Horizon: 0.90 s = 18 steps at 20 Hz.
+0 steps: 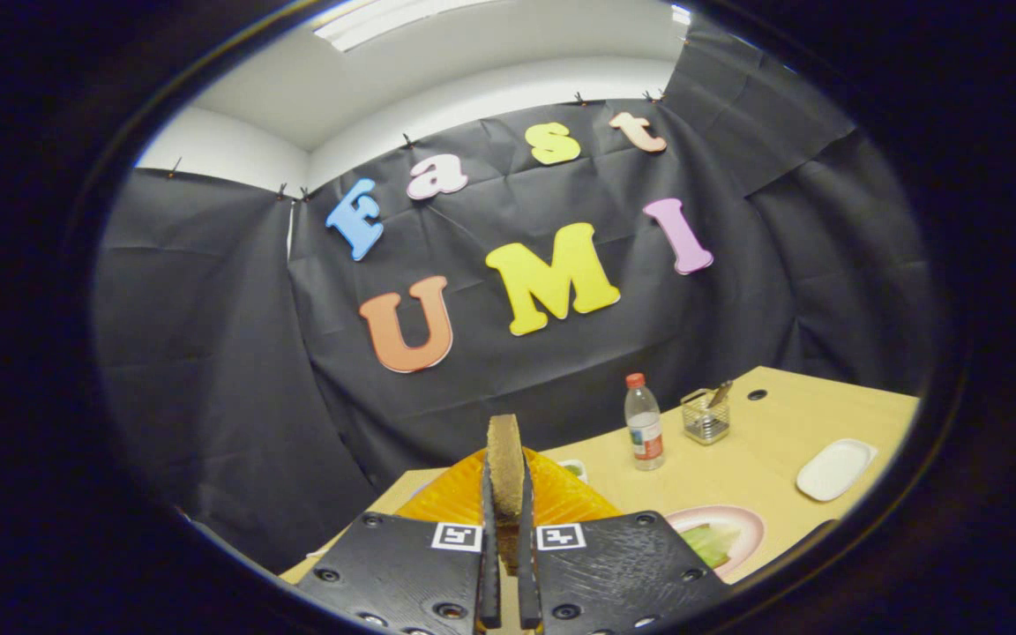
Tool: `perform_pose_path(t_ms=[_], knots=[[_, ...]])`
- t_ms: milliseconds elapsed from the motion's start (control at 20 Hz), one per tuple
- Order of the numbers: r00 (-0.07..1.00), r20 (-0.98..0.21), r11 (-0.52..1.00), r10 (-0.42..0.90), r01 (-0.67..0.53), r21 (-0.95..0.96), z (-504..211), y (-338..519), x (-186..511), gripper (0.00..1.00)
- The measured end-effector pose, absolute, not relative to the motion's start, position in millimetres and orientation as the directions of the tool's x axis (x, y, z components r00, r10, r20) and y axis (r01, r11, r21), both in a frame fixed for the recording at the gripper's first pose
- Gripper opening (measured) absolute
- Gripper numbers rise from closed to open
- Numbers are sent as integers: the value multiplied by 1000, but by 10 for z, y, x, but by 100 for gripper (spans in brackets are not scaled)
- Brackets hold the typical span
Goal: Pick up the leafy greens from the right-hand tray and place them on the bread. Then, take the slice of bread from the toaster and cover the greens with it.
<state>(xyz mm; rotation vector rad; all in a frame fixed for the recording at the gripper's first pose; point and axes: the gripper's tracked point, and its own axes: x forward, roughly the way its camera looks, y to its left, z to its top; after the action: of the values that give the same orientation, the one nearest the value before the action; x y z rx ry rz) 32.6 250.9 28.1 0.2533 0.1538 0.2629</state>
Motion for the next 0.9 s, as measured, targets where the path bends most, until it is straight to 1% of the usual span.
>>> perform_pose_path(t_ms=[400, 600, 900], knots=[[943, -276, 961, 186, -117, 249, -604, 1793, 690, 8], [905, -368, 947, 215, -101, 306, -1049, 1792, 757, 8], [899, -388, 951, 205, -89, 295, -1266, 1749, 763, 8]])
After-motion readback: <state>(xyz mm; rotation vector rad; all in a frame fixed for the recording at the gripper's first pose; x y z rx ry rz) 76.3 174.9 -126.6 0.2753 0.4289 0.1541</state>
